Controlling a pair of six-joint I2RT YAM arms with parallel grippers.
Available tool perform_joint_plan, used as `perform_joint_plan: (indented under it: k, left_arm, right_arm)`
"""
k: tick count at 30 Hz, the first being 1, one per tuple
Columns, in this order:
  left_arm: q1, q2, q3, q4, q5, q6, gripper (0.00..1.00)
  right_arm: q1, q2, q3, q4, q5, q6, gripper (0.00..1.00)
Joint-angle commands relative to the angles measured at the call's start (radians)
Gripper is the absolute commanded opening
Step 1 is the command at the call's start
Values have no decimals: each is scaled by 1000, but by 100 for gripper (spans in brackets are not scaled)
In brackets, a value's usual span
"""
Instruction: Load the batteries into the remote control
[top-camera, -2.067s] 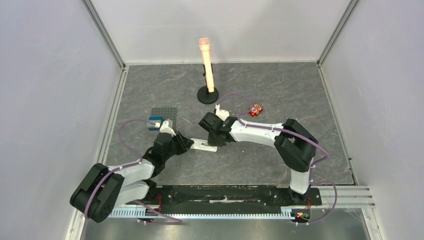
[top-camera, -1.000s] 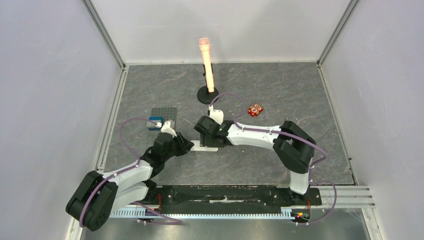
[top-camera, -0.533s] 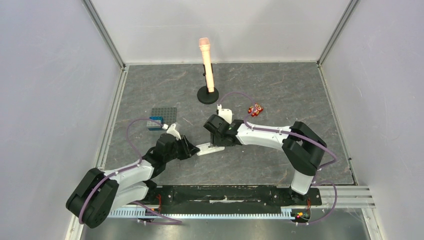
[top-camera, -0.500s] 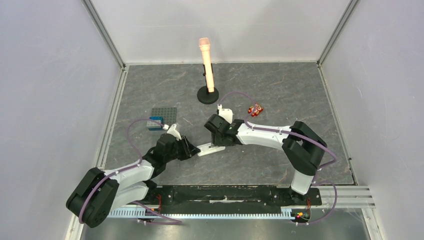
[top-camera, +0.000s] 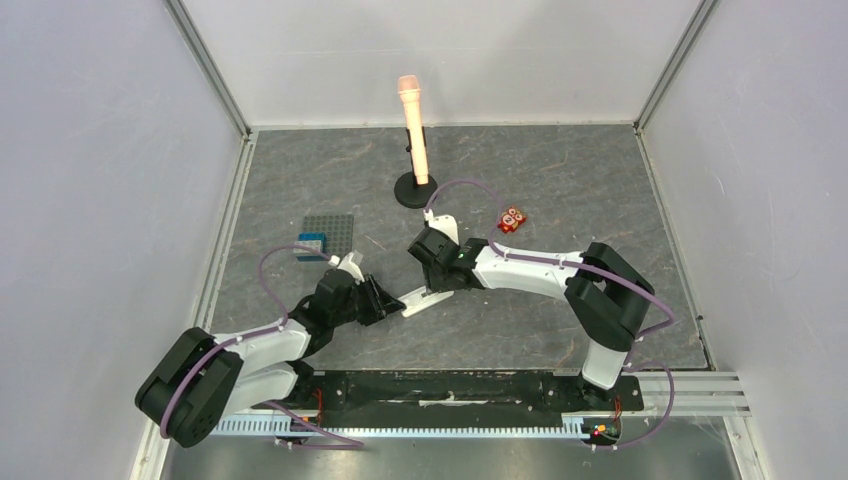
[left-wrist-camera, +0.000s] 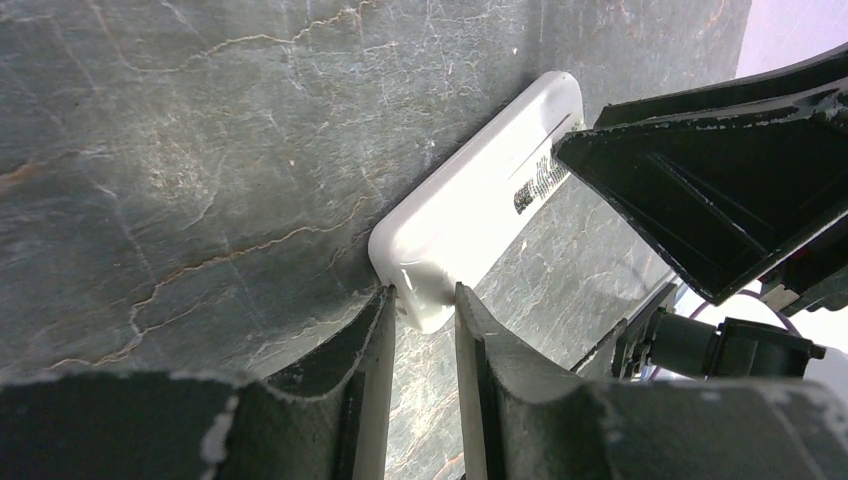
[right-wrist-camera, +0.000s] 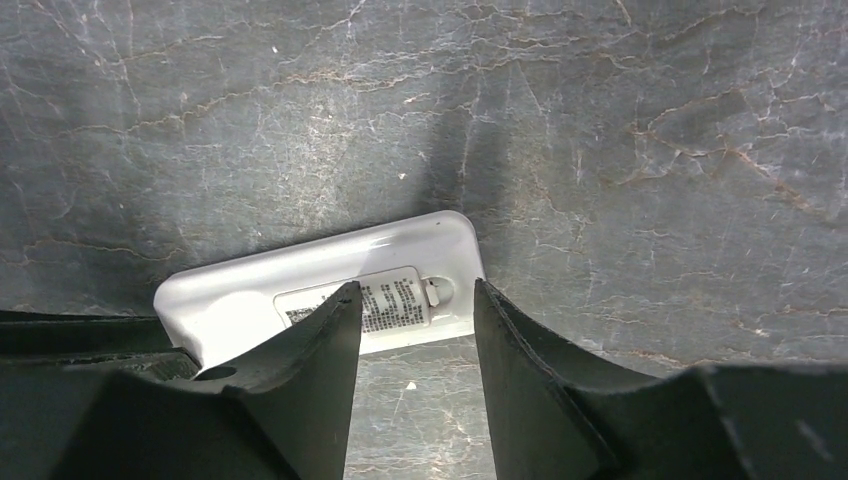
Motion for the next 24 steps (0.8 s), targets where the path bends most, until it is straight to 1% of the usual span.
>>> perform_joint_plan:
  k: [1, 3, 8, 13, 18, 24]
  left_arm:
    - [-10, 8, 16, 20, 3, -58, 33]
    - [-10, 5, 16, 11, -5, -60, 33]
    - [-11, 5, 16, 7, -9, -63, 33]
    - [-12, 6, 17, 7, -16, -65, 33]
    - [-12, 7, 19, 8, -17, -70, 32]
    - [-20, 26, 22, 46, -22, -86, 31]
  right_arm:
    - [-5, -20, 12, -39, -1, -98, 47]
    - [-4, -22, -2, -21, -20, -121, 44]
    - [-4, -8, -22, 8, -86, -169, 32]
    - [-4, -9, -57, 34, -137, -163, 26]
    - [-4, -10, -76, 48, -189, -162, 23]
    - [-4, -6, -132, 121, -333, -124, 22]
